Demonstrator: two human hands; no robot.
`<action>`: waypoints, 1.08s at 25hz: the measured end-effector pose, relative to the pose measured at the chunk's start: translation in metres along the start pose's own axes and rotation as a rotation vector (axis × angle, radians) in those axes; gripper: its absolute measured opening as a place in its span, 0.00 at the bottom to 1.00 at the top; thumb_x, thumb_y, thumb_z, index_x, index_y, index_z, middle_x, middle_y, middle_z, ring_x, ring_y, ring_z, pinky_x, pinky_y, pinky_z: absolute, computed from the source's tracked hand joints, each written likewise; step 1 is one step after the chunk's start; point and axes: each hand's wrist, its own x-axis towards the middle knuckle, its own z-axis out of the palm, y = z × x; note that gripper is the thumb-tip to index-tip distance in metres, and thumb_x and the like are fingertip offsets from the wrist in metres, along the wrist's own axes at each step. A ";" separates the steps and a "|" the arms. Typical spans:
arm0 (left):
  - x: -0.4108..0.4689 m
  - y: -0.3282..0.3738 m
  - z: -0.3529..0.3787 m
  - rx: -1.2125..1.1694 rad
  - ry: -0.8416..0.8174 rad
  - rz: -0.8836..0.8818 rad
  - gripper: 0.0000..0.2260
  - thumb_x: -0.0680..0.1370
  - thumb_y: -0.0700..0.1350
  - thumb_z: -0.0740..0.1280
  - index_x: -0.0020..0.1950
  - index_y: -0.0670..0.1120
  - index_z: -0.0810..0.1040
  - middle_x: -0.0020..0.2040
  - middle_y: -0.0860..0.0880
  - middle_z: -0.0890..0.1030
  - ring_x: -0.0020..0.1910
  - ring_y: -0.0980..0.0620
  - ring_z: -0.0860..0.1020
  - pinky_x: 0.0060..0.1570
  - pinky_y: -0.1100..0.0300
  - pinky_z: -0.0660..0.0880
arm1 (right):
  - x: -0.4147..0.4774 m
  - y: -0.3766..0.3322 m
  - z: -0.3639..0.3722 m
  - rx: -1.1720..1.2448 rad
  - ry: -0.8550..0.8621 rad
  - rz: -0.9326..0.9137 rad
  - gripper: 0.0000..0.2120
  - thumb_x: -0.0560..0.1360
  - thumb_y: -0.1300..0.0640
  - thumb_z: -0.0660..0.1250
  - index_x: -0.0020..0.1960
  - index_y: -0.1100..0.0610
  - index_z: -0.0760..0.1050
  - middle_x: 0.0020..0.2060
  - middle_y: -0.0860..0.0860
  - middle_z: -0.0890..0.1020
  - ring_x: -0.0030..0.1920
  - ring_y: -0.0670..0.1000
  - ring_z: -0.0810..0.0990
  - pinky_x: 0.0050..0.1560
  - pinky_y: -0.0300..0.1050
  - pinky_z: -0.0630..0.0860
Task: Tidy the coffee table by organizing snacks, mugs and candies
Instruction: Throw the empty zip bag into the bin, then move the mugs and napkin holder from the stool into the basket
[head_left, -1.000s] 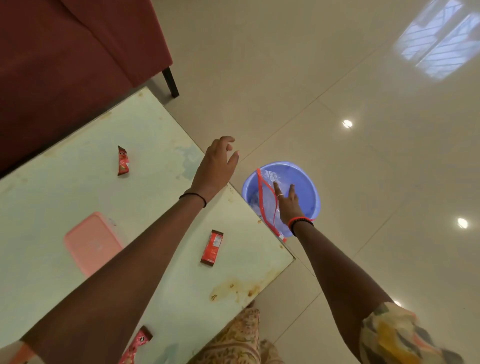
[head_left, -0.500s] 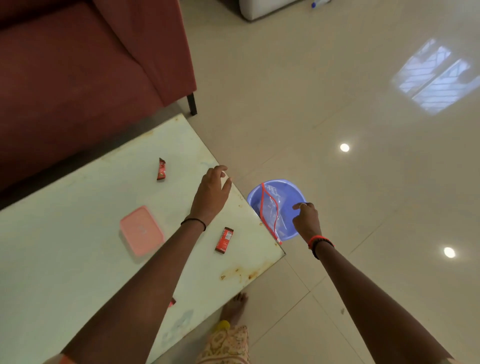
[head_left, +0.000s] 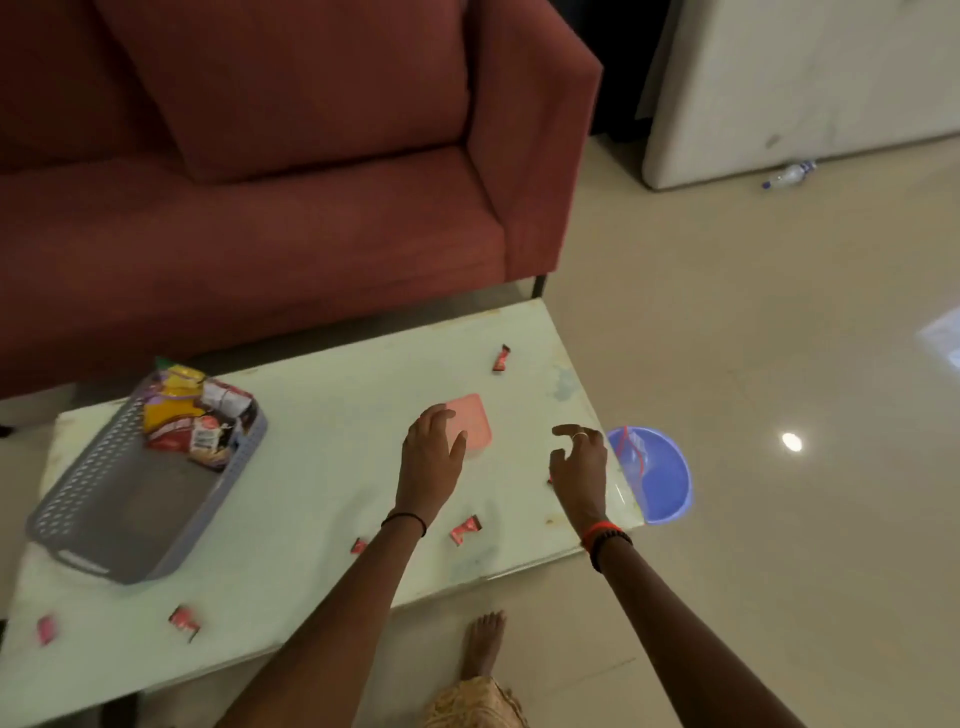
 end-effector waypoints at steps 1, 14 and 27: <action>-0.013 -0.010 -0.017 0.005 0.026 -0.017 0.15 0.78 0.44 0.63 0.64 0.42 0.73 0.67 0.45 0.72 0.66 0.46 0.71 0.67 0.53 0.67 | -0.015 -0.017 0.010 -0.015 -0.030 -0.027 0.18 0.72 0.71 0.57 0.58 0.59 0.76 0.61 0.57 0.72 0.62 0.58 0.71 0.58 0.35 0.66; -0.183 -0.165 -0.200 -0.006 0.352 -0.452 0.14 0.79 0.45 0.63 0.63 0.43 0.73 0.64 0.45 0.74 0.64 0.45 0.72 0.65 0.51 0.69 | -0.191 -0.188 0.158 -0.059 -0.466 -0.370 0.18 0.72 0.71 0.57 0.57 0.58 0.75 0.63 0.55 0.70 0.63 0.55 0.68 0.57 0.41 0.68; -0.339 -0.397 -0.320 -0.077 0.425 -0.737 0.15 0.79 0.45 0.61 0.64 0.41 0.72 0.65 0.42 0.74 0.65 0.43 0.71 0.65 0.46 0.69 | -0.393 -0.271 0.375 -0.219 -0.697 -0.428 0.16 0.75 0.67 0.59 0.60 0.58 0.74 0.64 0.55 0.71 0.65 0.55 0.67 0.61 0.40 0.65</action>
